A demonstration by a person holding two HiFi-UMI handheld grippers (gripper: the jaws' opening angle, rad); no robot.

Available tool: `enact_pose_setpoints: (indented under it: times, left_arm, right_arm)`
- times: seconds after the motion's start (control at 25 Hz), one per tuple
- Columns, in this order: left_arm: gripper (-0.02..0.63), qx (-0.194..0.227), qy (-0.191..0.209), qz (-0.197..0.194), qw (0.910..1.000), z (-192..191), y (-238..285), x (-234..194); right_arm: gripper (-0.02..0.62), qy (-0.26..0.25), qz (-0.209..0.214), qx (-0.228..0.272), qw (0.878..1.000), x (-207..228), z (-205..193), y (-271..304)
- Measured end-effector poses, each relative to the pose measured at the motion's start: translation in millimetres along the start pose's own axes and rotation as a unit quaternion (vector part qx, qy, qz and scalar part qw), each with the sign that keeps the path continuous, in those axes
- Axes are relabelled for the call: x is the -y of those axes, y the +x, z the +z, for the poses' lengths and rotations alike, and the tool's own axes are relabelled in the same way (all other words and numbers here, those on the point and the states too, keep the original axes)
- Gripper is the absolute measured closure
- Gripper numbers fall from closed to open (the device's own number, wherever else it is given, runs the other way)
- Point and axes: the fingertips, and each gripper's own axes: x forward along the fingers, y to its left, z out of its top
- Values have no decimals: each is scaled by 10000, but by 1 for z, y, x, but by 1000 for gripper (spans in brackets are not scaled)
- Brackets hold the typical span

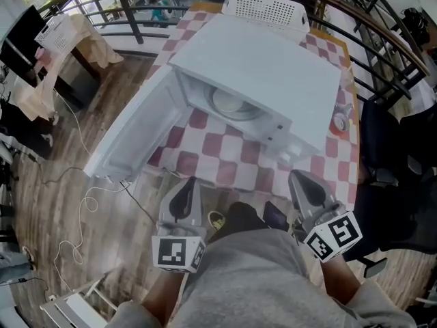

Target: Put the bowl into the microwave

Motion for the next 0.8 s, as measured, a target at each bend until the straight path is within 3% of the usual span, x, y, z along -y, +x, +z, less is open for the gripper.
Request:
enact_pose_setpoints:
  times: [0.36, 0.64, 0.8]
  left_arm:
    - [594, 17, 168, 265, 9995, 9, -23, 35]
    - [594, -4, 203, 381, 9991, 9, -51, 94]
    - [595, 147, 260, 690, 9972, 6, -79, 134]
  right_arm:
    - [597, -69, -46, -299, 9995, 21, -25, -25]
    - [597, -139, -8, -325, 9994, 46, -32, -77]
    - [597, -138, 96, -297, 9994, 58, -43, -118]
